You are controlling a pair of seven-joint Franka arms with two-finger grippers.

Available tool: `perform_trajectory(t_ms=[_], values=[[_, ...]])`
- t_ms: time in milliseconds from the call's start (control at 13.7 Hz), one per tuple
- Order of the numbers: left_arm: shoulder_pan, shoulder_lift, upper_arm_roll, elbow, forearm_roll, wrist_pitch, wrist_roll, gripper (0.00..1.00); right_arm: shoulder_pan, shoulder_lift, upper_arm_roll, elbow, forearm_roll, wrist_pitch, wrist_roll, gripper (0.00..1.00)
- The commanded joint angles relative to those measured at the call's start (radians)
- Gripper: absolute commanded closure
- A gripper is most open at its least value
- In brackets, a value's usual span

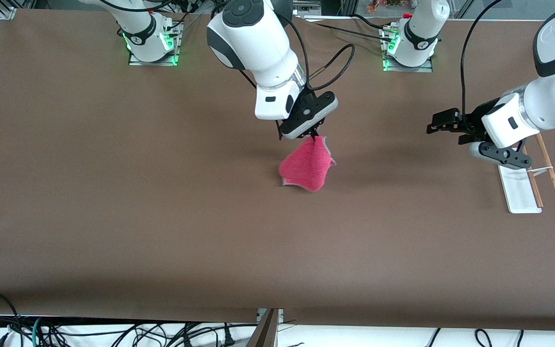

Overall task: Pass towel and hang on rack
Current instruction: 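Carry the towel to mid-table with the right gripper while the left gripper approaches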

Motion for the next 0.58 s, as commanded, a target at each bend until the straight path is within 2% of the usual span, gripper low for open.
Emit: perform_trajectory(t_ms=[0, 219, 511], values=[[0.007, 0.061, 0.001, 0.035, -0.079, 0.013, 0.162, 0.0, 0.021, 0.012, -0.004, 0.027, 0.0, 0.009, 0.005, 1.0], [-0.007, 0.065, -0.009, -0.044, -0.157, 0.143, 0.307, 0.01, 0.021, 0.004, -0.004, 0.03, 0.003, 0.011, 0.011, 1.0], [-0.004, 0.056, -0.107, -0.207, -0.222, 0.382, 0.473, 0.01, 0.019, -0.002, -0.004, 0.032, 0.003, 0.021, 0.011, 1.0]])
